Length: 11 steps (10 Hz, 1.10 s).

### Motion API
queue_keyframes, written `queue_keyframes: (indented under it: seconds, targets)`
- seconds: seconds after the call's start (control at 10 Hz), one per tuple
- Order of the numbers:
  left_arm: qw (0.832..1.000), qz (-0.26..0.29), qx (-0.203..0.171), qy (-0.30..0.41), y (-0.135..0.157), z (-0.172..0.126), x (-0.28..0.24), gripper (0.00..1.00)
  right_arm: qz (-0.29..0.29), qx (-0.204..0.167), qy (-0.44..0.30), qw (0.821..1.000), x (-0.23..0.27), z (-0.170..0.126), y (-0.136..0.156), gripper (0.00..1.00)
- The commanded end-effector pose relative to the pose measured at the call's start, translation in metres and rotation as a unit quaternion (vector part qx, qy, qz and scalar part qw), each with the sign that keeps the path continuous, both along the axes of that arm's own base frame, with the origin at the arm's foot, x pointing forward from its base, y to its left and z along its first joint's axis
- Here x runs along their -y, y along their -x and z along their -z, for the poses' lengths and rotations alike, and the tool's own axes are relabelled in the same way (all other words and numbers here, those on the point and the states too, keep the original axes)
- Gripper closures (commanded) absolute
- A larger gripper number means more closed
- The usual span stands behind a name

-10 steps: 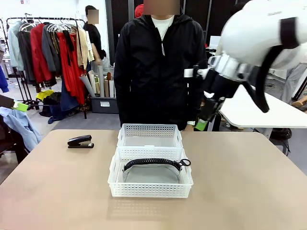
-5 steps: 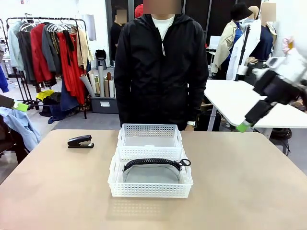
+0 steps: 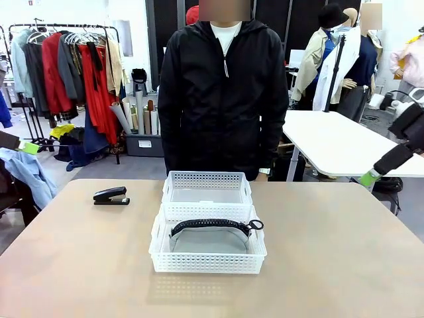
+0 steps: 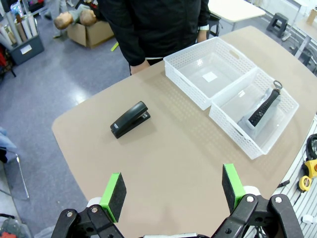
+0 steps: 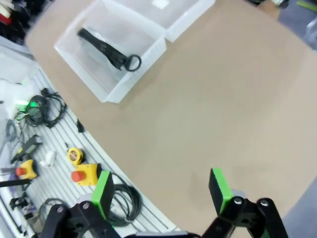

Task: Distribute items into two baskets.
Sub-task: Pick up the Stapler that the person points to.

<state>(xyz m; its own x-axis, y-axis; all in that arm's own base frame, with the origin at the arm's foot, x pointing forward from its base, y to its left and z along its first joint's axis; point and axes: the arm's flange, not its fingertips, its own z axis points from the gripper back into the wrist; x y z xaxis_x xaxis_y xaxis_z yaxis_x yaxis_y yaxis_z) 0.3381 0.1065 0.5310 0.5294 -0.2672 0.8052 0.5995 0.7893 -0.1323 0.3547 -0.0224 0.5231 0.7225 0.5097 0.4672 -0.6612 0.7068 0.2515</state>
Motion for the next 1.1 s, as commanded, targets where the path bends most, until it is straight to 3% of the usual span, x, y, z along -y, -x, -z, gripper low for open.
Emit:
queue_keyframes:
  seconds: [0.0,0.6,0.7,1.0]
  targets:
    - [1.0,0.005,0.005,0.006,0.0,0.0,-0.001,0.0,0.004,0.026,-0.047,0.999,0.027,0.011,0.011,0.0]
    - [1.0,0.005,0.005,0.006,0.0,0.0,-0.001,0.0,0.025,0.077,-0.109,0.991,0.046,0.01,0.021,0.0]
    - [1.0,0.005,0.005,0.006,0.0,0.0,-0.001,0.0,0.025,0.037,-0.08,0.996,0.047,0.005,0.019,0.0]
    - [1.0,0.005,0.005,0.006,0.0,0.0,-0.001,0.0,0.025,0.037,-0.08,0.996,0.047,0.005,0.019,0.0]
